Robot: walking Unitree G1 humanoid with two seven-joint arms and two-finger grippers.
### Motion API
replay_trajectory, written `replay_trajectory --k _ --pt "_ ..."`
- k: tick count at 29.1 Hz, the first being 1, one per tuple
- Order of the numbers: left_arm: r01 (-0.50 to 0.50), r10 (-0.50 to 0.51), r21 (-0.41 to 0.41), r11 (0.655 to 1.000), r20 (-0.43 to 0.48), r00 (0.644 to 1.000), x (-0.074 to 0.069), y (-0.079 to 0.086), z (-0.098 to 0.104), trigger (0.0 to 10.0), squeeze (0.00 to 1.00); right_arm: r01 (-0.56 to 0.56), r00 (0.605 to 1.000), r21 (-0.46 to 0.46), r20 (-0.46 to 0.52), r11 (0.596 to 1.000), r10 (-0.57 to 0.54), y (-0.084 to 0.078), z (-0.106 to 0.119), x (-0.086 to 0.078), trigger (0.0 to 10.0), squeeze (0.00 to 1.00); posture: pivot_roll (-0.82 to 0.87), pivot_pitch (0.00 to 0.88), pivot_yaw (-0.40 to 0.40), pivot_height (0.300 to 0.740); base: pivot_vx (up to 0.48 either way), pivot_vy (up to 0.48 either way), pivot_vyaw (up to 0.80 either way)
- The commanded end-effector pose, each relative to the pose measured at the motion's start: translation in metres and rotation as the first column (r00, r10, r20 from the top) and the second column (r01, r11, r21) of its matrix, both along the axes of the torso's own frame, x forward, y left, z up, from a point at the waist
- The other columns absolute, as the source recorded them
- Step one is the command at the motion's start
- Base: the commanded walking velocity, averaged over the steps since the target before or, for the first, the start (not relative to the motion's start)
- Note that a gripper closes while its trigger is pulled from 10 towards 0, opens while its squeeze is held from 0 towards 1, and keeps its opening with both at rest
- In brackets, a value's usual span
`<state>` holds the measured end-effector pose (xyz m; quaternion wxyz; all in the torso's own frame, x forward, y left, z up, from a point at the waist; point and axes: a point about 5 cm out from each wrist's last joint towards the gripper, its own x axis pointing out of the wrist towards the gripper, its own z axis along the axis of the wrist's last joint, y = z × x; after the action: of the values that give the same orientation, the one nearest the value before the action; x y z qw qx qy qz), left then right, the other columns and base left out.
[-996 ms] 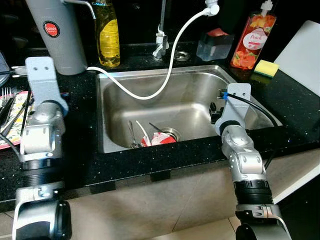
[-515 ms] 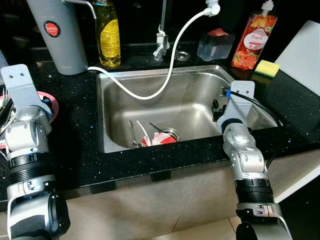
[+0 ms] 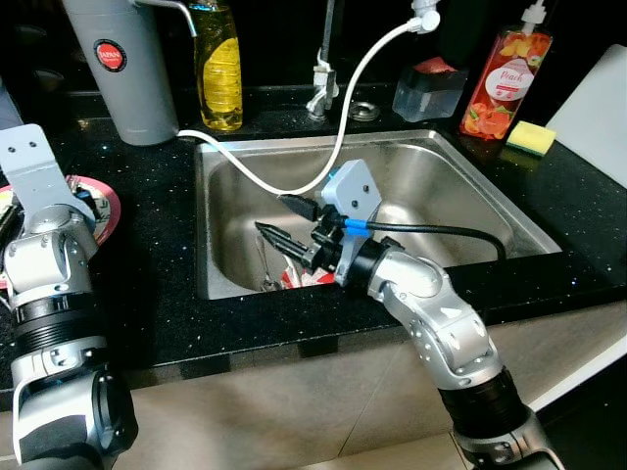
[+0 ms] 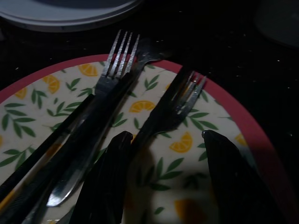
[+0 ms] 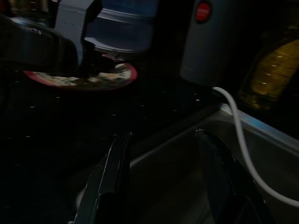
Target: Kitchen organization
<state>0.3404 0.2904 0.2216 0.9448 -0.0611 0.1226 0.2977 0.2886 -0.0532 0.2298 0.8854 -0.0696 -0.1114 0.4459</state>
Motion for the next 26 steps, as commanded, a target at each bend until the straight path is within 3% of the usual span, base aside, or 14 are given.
replay_trajectory --k 1,16,17,18,19,20,26 --pt "-0.036 0.036 0.006 0.999 -0.022 0.999 -0.004 0.010 -0.004 10.0 0.00 -0.021 0.999 -0.009 -0.030 1.000 0.021 0.001 -0.005 -0.001 10.0 0.00 0.07 0.000 -0.010 0.740 0.000 0.000 0.00" --pt "-0.023 0.021 -0.055 0.998 -0.043 0.999 -0.004 0.010 -0.014 10.0 0.00 -0.017 0.999 -0.024 -0.042 1.000 0.016 -0.004 -0.006 -0.003 10.0 0.00 0.07 0.000 -0.007 0.740 0.000 0.000 0.00" --pt "-0.015 0.012 -0.061 0.998 -0.045 0.999 -0.003 0.009 -0.015 8.6 0.00 -0.014 0.999 -0.025 -0.043 1.000 0.013 -0.004 -0.006 -0.003 10.0 0.00 0.07 0.000 -0.003 0.740 0.000 0.000 0.00" --pt "-0.008 0.005 -0.067 0.998 -0.048 0.999 -0.003 0.008 -0.016 4.5 0.00 -0.013 0.999 -0.025 -0.044 1.000 0.012 -0.004 -0.006 -0.003 10.0 0.00 0.07 0.000 -0.003 0.740 0.000 0.000 0.00" --pt "-0.003 0.000 -0.063 0.998 -0.054 0.999 -0.003 0.007 -0.017 4.5 0.00 -0.012 0.999 -0.024 -0.046 1.000 0.011 -0.004 -0.006 -0.003 10.0 0.00 0.07 0.000 -0.003 0.740 0.000 0.000 0.00" --pt "-0.004 0.001 -0.050 0.999 -0.060 0.998 -0.003 0.007 -0.017 0.0 0.00 -0.010 0.999 -0.023 -0.048 1.000 0.009 -0.005 -0.007 -0.002 10.0 0.00 0.07 0.000 -0.003 0.740 0.000 0.000 0.00" --pt "-0.003 0.001 -0.028 1.000 -0.053 0.999 -0.002 0.006 -0.016 0.0 0.00 -0.001 0.999 -0.020 -0.054 1.000 0.000 -0.005 -0.008 -0.001 10.0 0.00 0.07 0.000 -0.003 0.740 0.000 0.000 0.00"
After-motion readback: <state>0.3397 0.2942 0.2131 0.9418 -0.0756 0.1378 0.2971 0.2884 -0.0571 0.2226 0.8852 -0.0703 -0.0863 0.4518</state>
